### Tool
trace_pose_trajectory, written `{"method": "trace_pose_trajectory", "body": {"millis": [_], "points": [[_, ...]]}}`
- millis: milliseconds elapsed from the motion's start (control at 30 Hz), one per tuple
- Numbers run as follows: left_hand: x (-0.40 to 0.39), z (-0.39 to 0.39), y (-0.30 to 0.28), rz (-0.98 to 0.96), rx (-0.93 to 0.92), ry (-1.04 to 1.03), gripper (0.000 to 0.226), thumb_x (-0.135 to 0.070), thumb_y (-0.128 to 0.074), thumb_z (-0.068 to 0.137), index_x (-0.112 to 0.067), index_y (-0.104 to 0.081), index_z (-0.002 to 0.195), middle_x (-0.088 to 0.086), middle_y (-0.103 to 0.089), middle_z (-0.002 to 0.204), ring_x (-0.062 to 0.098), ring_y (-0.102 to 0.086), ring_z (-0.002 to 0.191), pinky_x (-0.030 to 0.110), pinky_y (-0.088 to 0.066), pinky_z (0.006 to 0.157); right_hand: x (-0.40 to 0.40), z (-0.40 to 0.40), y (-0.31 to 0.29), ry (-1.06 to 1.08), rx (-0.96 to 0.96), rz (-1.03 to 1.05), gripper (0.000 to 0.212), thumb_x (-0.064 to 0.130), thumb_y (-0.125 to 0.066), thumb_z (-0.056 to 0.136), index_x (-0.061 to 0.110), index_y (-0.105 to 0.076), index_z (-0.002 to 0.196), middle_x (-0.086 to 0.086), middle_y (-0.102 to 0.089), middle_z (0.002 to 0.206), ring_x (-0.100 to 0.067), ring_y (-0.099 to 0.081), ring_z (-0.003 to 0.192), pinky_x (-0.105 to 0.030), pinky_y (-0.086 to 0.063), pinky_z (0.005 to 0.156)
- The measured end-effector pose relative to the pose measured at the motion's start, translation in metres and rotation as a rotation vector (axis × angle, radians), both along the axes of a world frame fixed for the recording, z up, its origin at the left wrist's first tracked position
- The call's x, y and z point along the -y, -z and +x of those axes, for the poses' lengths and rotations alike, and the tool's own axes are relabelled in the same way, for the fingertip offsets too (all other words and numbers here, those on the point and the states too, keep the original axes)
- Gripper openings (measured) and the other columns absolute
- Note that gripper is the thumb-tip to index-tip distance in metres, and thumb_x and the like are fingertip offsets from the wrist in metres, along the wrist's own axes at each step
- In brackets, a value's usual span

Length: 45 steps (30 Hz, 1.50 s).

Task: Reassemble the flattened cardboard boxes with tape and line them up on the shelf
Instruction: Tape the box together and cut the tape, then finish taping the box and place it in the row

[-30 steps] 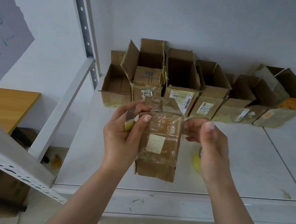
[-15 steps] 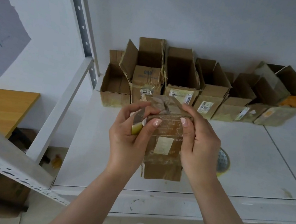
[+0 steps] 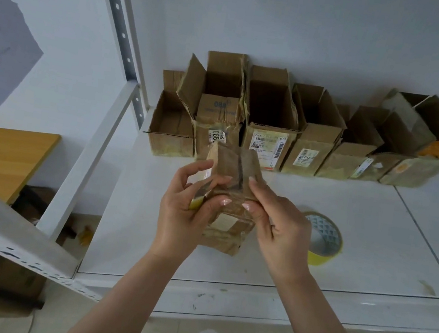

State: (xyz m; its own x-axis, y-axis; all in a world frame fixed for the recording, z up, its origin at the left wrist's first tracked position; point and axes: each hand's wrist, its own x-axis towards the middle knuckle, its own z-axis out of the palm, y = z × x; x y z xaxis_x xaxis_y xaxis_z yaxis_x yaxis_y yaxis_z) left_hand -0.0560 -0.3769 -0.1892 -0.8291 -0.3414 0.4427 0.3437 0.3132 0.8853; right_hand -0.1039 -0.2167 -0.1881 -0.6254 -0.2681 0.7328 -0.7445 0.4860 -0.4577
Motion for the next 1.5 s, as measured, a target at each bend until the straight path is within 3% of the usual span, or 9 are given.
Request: {"method": "trace_pose_trajectory", "body": {"millis": [200,333,633,833,1000,1100,1233,1367,1500], "points": [[0.023,0.01,0.005,0.07,0.105,0.062,0.028,-0.021,-0.071,0.08,-0.019,-0.071,0.108,-0.019,-0.061,0.125,0.004,-0.067,0.1,0.016,-0.055,0.077,0.003,-0.003,-0.002,0.027,0.289,-0.036,0.059,0.057,-0.033,0.098,0.016,-0.06,0.131,0.015,-0.062,0.083,-0.005,-0.058,0.074,-0.017,-0.044,0.064],[0.036,0.021,-0.001,-0.044,0.158,0.052,0.021,-0.032,-0.071,0.078,-0.03,-0.072,0.099,-0.014,-0.06,0.126,-0.004,-0.065,0.085,0.011,-0.052,0.067,0.011,-0.033,-0.011,0.005,0.503,0.024,0.056,0.05,-0.036,0.099,0.019,-0.044,0.144,0.002,-0.058,0.129,-0.012,-0.055,0.107,-0.038,-0.05,0.093],[0.003,0.031,-0.013,-0.449,0.336,-0.226,0.102,-0.09,-0.054,0.047,-0.037,-0.052,0.135,-0.014,-0.044,0.126,-0.009,-0.053,0.08,0.019,-0.046,0.066,0.049,-0.067,-0.029,-0.235,0.753,0.101,0.049,0.034,-0.042,0.103,0.02,-0.035,0.149,0.002,-0.04,0.152,-0.011,-0.036,0.139,-0.023,-0.029,0.106],[0.013,0.028,-0.012,-0.523,0.377,-0.305,0.092,-0.068,-0.079,0.055,-0.035,-0.049,0.135,-0.009,-0.041,0.129,-0.001,-0.05,0.07,0.022,-0.04,0.064,0.036,-0.069,-0.031,-0.107,0.731,0.036,0.041,0.033,-0.044,0.103,0.012,-0.05,0.137,0.0,-0.059,0.13,-0.01,-0.054,0.116,-0.027,-0.043,0.097],[0.041,0.026,-0.007,-0.37,0.394,-0.387,0.063,-0.052,-0.074,0.075,-0.043,-0.046,0.132,-0.021,-0.037,0.12,-0.007,-0.05,0.078,0.015,-0.038,0.061,0.008,-0.074,-0.033,0.11,0.677,0.022,0.038,0.046,-0.039,0.102,0.022,-0.058,0.123,0.001,-0.07,0.082,-0.009,-0.064,0.063,-0.034,-0.053,0.072],[0.04,0.018,-0.002,-0.304,0.418,-0.402,0.044,-0.039,-0.065,0.089,-0.041,-0.05,0.13,-0.017,-0.049,0.118,0.008,-0.054,0.07,0.022,-0.04,0.063,0.001,-0.068,-0.028,0.068,0.679,0.135,0.036,0.049,-0.05,0.097,0.028,-0.069,0.076,0.005,-0.06,0.054,-0.014,-0.058,0.052,-0.03,-0.046,0.06],[0.031,0.006,0.002,-0.258,0.439,-0.42,0.04,-0.033,-0.057,0.097,-0.041,-0.049,0.135,-0.013,-0.06,0.125,0.011,-0.059,0.084,0.026,-0.042,0.074,-0.004,-0.064,-0.024,0.079,0.691,0.117,0.049,0.044,-0.069,0.086,0.019,-0.049,0.049,0.012,-0.044,0.043,-0.004,-0.039,0.042,-0.025,-0.032,0.05],[0.026,-0.011,-0.004,-0.236,0.521,-0.413,0.049,-0.034,-0.056,0.098,-0.036,-0.043,0.144,-0.01,-0.062,0.13,0.018,-0.06,0.112,0.028,-0.04,0.082,-0.01,-0.056,-0.02,-0.044,0.796,0.111,0.052,0.046,-0.07,0.083,0.008,-0.049,0.054,0.011,-0.039,0.04,-0.004,-0.038,0.04,-0.011,-0.032,0.045],[0.023,-0.02,-0.012,0.02,0.473,-0.205,0.04,-0.033,-0.056,0.098,-0.025,-0.056,0.137,-0.01,-0.067,0.121,0.011,-0.058,0.118,0.023,-0.041,0.091,-0.01,-0.048,-0.017,-0.072,0.871,0.126,0.055,0.054,-0.069,0.081,0.001,-0.06,0.068,0.006,-0.053,0.048,-0.006,-0.058,0.048,-0.023,-0.046,0.056]]}}
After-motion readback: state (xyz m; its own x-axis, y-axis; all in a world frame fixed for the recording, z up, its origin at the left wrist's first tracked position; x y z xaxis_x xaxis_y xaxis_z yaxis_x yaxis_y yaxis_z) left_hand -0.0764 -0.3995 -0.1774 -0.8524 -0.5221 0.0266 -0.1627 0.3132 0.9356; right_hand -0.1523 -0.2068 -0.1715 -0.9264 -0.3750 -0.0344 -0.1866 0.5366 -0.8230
